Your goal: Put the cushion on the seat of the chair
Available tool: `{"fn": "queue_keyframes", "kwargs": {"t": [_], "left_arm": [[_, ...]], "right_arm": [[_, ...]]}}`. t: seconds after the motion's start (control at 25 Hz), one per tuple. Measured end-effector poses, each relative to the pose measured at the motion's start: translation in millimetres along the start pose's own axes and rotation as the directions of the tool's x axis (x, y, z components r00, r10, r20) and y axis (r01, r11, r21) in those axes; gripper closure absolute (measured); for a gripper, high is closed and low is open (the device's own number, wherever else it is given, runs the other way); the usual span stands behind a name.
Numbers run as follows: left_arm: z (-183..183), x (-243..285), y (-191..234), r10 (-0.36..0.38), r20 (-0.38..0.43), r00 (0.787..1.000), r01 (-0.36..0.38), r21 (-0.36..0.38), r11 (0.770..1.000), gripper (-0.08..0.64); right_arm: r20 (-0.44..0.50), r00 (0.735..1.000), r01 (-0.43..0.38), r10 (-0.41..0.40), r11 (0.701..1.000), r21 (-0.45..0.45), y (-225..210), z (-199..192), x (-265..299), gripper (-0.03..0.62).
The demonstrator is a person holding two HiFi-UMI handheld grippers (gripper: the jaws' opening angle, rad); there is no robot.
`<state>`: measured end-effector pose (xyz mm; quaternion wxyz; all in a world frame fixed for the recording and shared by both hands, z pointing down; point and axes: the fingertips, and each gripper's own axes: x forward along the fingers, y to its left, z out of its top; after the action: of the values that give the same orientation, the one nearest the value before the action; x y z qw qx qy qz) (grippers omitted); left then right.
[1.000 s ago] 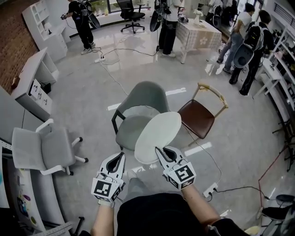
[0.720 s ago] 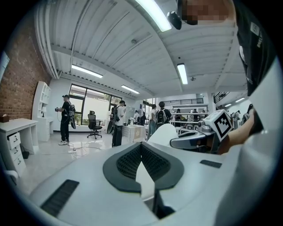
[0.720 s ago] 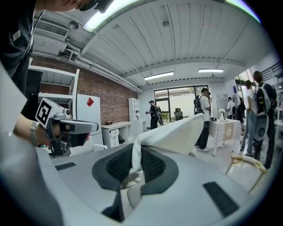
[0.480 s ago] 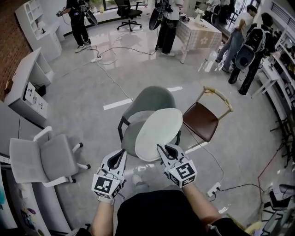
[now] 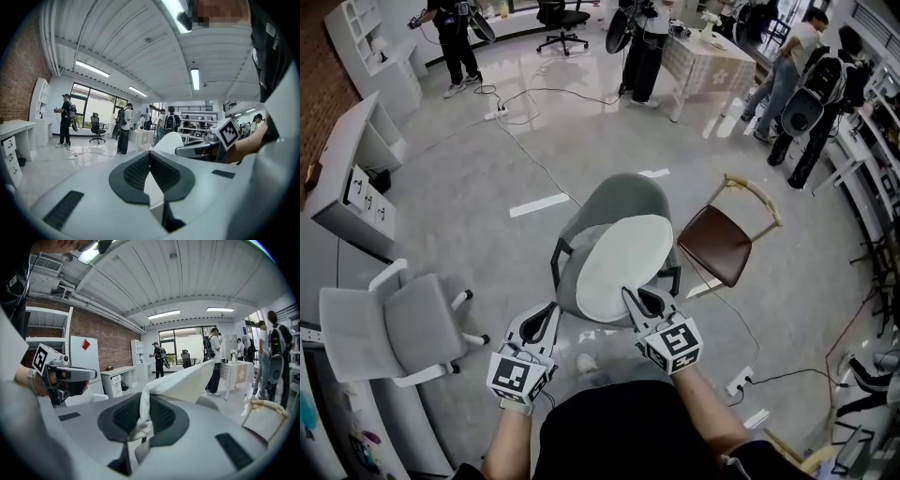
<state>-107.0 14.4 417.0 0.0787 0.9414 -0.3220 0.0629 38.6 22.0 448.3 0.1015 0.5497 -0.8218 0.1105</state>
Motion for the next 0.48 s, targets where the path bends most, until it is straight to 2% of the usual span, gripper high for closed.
{"fn": "queue_keyframes", "kwargs": {"t": [0.24,0.48], "left_arm": [[-5.2,-4.5,4.5,0.002,-0.022,1.0,-0.002,0.005,1.0,0.549],[-16.5,-14.6,10.7,0.035,-0.06,0.998,-0.035,-0.007,0.999,0.549]], "right_arm": [[-0.03,1.0,-0.003,0.003,1.0,0.006,-0.4,-10.9,14.7,0.545],[-0.061,0.998,-0.024,0.025,1.0,0.02,-1.5,-25.3,27.3,0.545]]}}
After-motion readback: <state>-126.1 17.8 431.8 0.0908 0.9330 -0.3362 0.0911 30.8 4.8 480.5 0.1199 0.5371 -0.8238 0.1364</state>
